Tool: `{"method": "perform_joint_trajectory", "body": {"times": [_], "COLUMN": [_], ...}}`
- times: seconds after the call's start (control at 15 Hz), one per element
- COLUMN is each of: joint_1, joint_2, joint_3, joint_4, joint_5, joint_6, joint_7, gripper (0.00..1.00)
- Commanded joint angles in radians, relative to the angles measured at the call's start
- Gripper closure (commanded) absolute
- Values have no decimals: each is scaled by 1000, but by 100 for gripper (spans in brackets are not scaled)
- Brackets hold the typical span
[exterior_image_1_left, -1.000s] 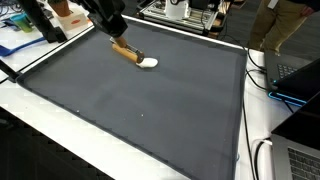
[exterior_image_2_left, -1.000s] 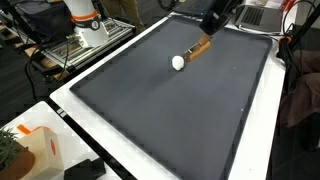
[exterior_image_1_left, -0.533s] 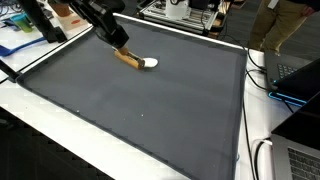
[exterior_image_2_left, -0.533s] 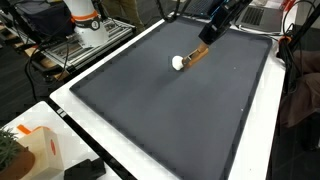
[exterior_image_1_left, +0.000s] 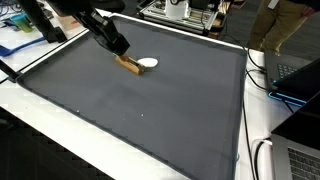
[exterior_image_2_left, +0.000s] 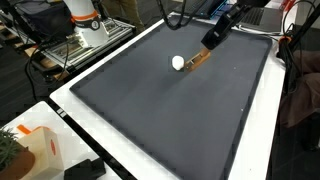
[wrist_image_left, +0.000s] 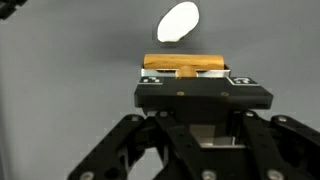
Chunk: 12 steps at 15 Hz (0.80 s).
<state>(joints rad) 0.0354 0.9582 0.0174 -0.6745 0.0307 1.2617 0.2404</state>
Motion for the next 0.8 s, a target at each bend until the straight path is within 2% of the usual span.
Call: {"method": "perform_joint_trajectory", "body": {"times": [0.0, 0.73], "joint_1": [6, 14], "joint_2": [48, 97], "joint_3": [-2, -4], "joint_4": [72, 114], "joint_5": [3, -1], "joint_6": [-49, -125], "joint_7": [32, 67], "gripper": [77, 77]}}
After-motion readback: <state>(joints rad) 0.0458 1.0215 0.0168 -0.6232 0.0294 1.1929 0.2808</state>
